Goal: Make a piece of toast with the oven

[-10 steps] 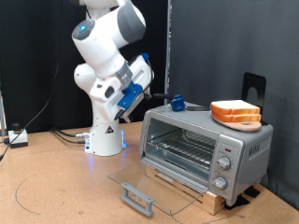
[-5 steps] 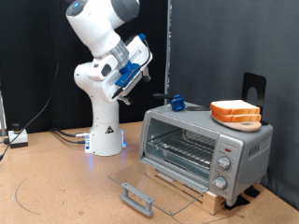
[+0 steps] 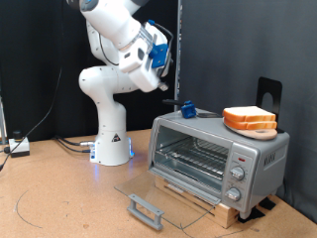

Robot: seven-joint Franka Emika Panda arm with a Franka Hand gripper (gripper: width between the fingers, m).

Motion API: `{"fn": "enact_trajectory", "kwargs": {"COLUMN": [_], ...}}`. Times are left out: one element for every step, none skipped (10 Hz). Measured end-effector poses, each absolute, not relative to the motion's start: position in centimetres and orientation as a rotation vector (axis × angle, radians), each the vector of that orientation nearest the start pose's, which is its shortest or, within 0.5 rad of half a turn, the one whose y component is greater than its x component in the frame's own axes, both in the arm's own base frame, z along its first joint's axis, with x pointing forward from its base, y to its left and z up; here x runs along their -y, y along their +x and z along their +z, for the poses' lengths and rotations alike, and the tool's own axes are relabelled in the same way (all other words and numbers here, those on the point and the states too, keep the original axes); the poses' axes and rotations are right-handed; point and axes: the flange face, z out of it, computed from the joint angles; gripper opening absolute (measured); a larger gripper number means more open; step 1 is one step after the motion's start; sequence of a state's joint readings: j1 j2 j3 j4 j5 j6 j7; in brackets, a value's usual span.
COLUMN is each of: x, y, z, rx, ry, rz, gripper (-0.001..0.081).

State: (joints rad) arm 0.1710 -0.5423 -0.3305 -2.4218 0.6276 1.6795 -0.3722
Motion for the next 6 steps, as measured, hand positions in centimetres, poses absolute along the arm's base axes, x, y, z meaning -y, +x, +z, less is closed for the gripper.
{"fn": "enact_trajectory", "kwargs": {"x": [0.4,-0.2,-0.2,-0.5,-1.6,-2.9], "y": [36.9,35.9,35.9,35.9,35.8,35.4], "z": [51.0,51.4,51.2,51.4,52.0,52.8], "rx": [0.274,0.367,0.324,0.326,0.377,0.449], "ry": [-2.366,-2.405,-2.388,-2.381,-2.379,-2.384], "rz": [-0.018,-0.090,-0.063,-0.077,-0.132,-0.221], "gripper": [0.0807,0.0807,0.0807,0.0807,0.0807,0.0807]}}
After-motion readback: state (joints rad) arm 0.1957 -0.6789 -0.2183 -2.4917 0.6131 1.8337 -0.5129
